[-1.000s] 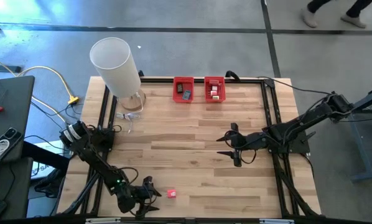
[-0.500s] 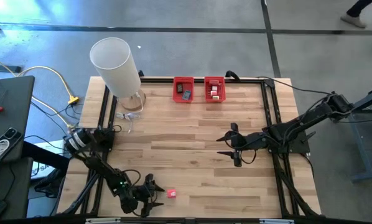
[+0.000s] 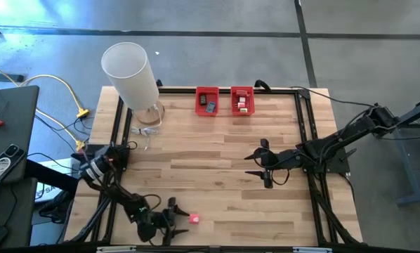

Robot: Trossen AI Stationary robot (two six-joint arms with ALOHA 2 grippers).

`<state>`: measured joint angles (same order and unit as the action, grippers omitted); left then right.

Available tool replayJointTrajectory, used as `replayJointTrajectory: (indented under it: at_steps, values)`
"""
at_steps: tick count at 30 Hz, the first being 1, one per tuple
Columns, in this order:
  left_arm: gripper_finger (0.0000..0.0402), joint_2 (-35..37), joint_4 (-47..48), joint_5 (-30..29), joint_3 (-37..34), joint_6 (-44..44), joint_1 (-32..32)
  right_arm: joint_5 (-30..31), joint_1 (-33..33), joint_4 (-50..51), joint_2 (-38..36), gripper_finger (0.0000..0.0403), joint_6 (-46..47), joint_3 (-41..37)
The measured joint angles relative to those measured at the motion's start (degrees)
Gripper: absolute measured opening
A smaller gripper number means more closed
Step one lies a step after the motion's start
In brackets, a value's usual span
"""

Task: Pick & Place Office items
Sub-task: Put the pink charger adapter into the right red bin

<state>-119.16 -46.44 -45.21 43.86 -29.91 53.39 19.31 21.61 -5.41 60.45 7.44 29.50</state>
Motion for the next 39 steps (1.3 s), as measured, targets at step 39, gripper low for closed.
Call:
replayJointTrajectory:
  at_steps: [39]
  values:
    - [0.0231, -0.6, -6.6, 20.6, -0.1, 14.0, -14.4, 0.0, 0.0, 0.9, 0.0, 0.0231, -0.2, 0.0]
